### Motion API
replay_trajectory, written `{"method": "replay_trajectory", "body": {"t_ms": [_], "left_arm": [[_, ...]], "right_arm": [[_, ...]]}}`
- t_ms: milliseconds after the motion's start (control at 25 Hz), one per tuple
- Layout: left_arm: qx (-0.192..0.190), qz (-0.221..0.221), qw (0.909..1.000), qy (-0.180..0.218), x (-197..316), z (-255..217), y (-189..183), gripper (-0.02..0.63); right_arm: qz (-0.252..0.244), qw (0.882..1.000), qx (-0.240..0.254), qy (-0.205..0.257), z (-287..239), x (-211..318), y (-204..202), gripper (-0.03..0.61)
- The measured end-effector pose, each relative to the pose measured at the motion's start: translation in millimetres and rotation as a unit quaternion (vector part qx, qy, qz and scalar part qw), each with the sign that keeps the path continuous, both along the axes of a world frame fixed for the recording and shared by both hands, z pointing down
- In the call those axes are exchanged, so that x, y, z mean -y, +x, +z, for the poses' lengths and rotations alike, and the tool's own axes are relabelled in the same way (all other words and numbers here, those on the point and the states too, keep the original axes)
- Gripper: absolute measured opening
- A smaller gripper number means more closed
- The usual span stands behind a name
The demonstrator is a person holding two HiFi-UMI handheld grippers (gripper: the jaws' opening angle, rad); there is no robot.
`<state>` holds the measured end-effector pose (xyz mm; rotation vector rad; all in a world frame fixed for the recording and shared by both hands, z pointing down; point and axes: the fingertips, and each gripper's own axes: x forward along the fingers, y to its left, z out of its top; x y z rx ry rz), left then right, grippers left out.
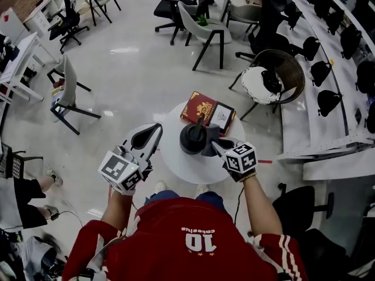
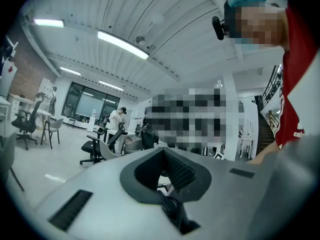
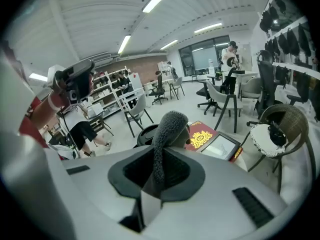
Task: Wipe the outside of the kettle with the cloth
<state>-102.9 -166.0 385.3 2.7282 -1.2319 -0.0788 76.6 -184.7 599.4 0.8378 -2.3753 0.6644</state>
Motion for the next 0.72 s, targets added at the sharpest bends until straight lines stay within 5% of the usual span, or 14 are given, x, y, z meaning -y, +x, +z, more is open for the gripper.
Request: {"method": "replay_trajectory", "body": {"t_ms": [720], "left_arm": [[-0.001,0.055,0.9985,-0.004,-4,0,-32,0.006]], "right_arm": [[0.02,0.999,0.01,-0.045,22,-65,-71,0.049]]}}
